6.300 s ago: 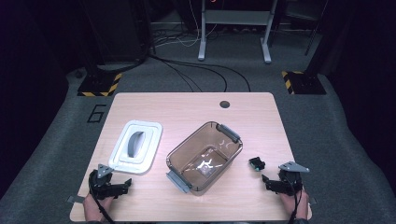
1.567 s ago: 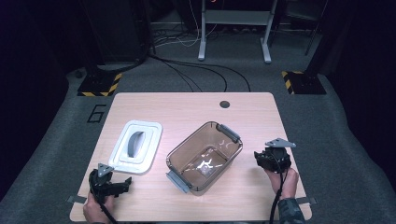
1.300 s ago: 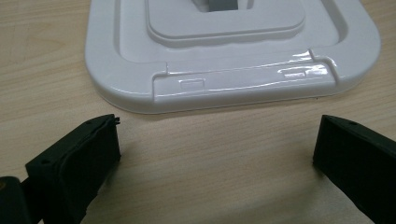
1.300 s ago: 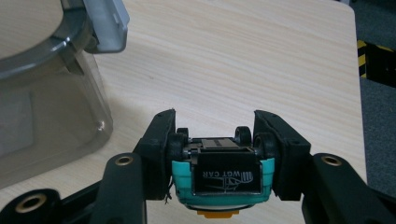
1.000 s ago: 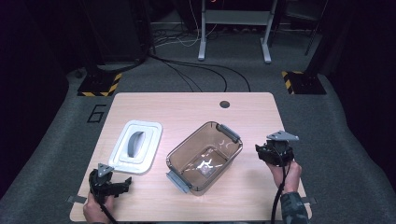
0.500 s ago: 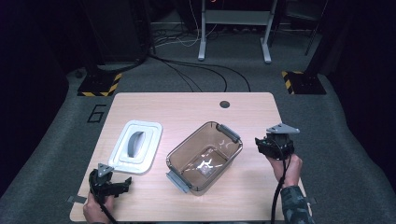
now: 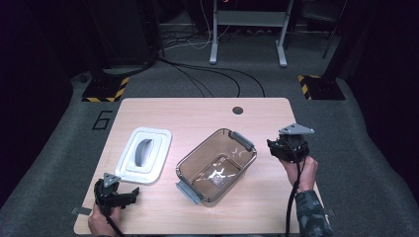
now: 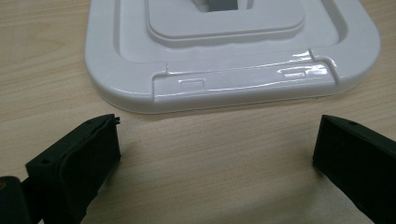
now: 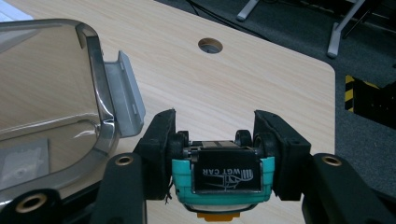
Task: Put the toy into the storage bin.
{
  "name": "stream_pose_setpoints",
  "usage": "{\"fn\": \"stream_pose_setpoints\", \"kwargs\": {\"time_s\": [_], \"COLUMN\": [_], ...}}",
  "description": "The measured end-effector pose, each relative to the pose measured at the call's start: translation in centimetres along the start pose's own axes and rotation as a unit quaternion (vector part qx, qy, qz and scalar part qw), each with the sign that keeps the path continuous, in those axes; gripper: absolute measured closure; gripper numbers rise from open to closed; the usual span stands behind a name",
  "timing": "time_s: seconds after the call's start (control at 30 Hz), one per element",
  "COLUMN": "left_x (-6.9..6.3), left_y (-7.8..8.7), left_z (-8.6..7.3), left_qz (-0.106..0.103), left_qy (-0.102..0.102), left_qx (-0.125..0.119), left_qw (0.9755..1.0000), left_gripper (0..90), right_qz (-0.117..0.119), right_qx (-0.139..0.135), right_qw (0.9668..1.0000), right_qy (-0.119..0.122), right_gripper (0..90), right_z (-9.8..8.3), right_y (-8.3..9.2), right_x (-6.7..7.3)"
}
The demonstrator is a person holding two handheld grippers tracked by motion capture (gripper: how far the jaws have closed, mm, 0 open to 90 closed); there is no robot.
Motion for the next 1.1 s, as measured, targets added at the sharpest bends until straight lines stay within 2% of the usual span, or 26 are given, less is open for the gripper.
{"fn": "stream_pose_setpoints", "kwargs": {"time_s": [0.67,1.1], "left_x": [0.0,0.0], "left_y": [0.0,0.0], "left_z": [0.0,0.0], "left_qz": [0.000,0.000], "left_qy": [0.000,0.000], "left_qx": [-0.001,-0.001], "left_qw": [1.0000,1.0000], "left_gripper": [0.2,0.2], "right_qz": [0.012,0.029], "right_qx": [-0.015,-0.022], "right_qw": [0.9996,0.9986], "right_qy": [0.018,0.037], "right_gripper": [49.7,49.8], "right_z": [2.6,4.2], "right_y": [0.2,-0.2], "right_x": [1.8,4.0]}}
Point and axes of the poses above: each handheld gripper's, and its own axes: y roughly backward along the jaws, z roughly out of its top, x roughly to its left, the point moved 10 cm from there along -y, roughly forward along the jaws, and after that the axes turned 8 degrees about -y, right-handed, at the moved point
